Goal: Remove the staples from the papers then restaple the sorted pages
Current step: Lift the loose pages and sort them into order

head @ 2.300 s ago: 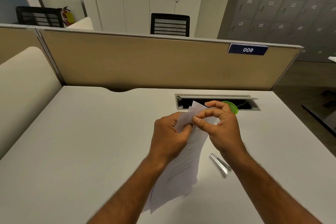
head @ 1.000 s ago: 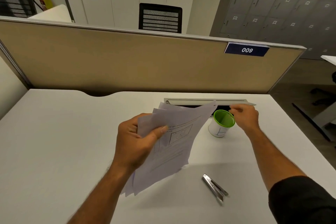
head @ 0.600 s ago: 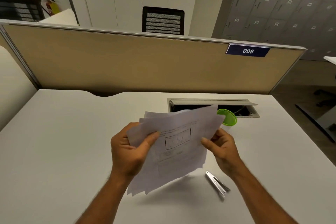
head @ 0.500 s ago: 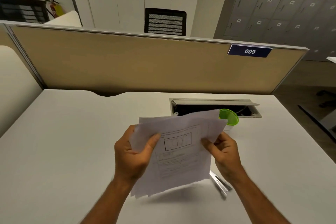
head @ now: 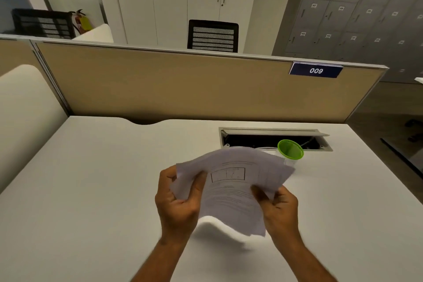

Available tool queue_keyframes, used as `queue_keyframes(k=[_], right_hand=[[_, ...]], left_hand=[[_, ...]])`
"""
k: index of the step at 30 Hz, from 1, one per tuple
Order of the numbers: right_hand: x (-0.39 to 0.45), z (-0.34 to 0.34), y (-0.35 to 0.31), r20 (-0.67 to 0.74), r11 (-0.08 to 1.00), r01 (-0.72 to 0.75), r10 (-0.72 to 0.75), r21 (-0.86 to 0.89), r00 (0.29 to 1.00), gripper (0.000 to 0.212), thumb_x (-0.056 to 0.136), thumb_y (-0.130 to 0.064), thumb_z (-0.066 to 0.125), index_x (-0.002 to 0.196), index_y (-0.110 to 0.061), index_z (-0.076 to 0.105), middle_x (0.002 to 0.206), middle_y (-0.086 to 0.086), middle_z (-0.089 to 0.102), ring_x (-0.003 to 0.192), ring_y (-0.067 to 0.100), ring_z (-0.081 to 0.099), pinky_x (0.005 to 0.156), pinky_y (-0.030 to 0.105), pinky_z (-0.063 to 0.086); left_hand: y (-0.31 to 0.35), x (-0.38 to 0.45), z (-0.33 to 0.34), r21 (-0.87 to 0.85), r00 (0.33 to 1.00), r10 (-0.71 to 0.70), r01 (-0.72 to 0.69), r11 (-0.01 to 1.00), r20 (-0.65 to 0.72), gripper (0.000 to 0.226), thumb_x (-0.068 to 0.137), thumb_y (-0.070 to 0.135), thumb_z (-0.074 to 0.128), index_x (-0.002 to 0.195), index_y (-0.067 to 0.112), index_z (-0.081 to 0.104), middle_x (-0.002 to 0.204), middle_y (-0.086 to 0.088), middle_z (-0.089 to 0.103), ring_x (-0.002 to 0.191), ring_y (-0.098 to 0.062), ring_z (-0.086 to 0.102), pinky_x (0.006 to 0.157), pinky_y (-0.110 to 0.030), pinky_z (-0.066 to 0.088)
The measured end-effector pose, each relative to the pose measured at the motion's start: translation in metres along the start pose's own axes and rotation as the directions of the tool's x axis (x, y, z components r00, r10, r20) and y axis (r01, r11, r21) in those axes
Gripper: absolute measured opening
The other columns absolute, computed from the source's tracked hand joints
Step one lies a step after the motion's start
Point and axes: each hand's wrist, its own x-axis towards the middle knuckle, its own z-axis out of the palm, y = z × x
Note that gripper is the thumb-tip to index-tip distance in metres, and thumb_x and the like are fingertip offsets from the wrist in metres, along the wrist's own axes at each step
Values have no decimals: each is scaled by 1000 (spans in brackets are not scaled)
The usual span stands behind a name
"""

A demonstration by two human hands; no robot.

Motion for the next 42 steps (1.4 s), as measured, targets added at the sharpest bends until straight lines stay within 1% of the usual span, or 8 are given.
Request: queue_keyframes(k=[4, 8, 15, 20, 25, 33, 36, 42], right_hand=[[-2, -1, -3, 131, 1000, 0, -1, 4, 991, 50, 77, -10, 77, 120, -26, 57, 111, -4, 71, 104, 17, 68, 80, 28, 59], [-7, 0, 3, 108, 999, -24, 21, 24, 994, 63, 75, -10, 79, 125, -32, 48, 115, -7, 68, 109, 16, 65, 82, 29, 59], [-4, 2, 3, -64, 993, 79, -73, 92, 995, 25, 82, -10, 72, 100, -28, 71, 96, -2, 77, 89, 20, 72, 70, 24, 58], [-6, -1, 3, -41, 985, 92, -86, 144, 995, 39, 72, -9, 81, 104, -26, 66, 101, -1, 76, 93, 19, 71, 75, 24, 58], [-11, 2, 4, -57, 990, 107, -103, 86, 993, 21, 77, -18, 71, 95, -28, 73, 93, -2, 77, 87, 20, 71, 69, 22, 57], [-14, 5, 8, -28, 992, 116, -114, 55, 993, 33, 77, -23, 73, 108, -33, 65, 104, -4, 74, 99, 19, 69, 76, 28, 59], [-16, 3, 19, -27, 995, 94, -93, 37, 995, 34, 77, -22, 74, 108, -32, 66, 106, -4, 74, 101, 19, 69, 81, 29, 58], [-13, 2, 25, -42, 999, 40, -40, -2, 998, 21, 77, -33, 72, 98, -37, 72, 95, -13, 77, 91, 9, 71, 74, 13, 54]], left_hand=[[-8, 1, -4, 29, 987, -118, 115, 993, 109, 68, 72, 39, 80, 129, 35, 44, 120, 16, 56, 111, -16, 60, 75, -26, 60], [-7, -1, -2, -8, 981, -145, 147, 989, 125, 38, 80, 31, 71, 115, 36, 54, 105, 18, 63, 101, -12, 63, 66, -14, 56], [0, 1, -1, 9, 989, -113, 112, 994, 91, 17, 90, 31, 63, 102, 42, 59, 94, 18, 66, 87, -10, 66, 59, -13, 53], [-2, -1, -5, -40, 979, -149, 155, 987, 137, 45, 81, 34, 74, 120, 28, 53, 118, 14, 60, 106, -14, 60, 68, -17, 58], [2, -2, -3, -8, 981, -135, 137, 990, 139, 12, 90, 33, 61, 102, 35, 59, 98, 20, 66, 93, -10, 66, 62, -10, 51], [2, -6, -2, -55, 975, -165, 175, 983, 148, 30, 90, 31, 60, 118, 30, 50, 108, 19, 59, 102, -12, 62, 61, -17, 57], [-3, -8, -4, -24, 972, -172, 178, 984, 163, 16, 97, 33, 45, 108, 41, 53, 101, 20, 63, 95, -8, 64, 59, -13, 52], [-9, -10, -3, -1, 964, -236, 238, 971, 123, 28, 100, 32, 34, 89, 44, 56, 79, 19, 65, 69, -2, 60, 50, -10, 44]])
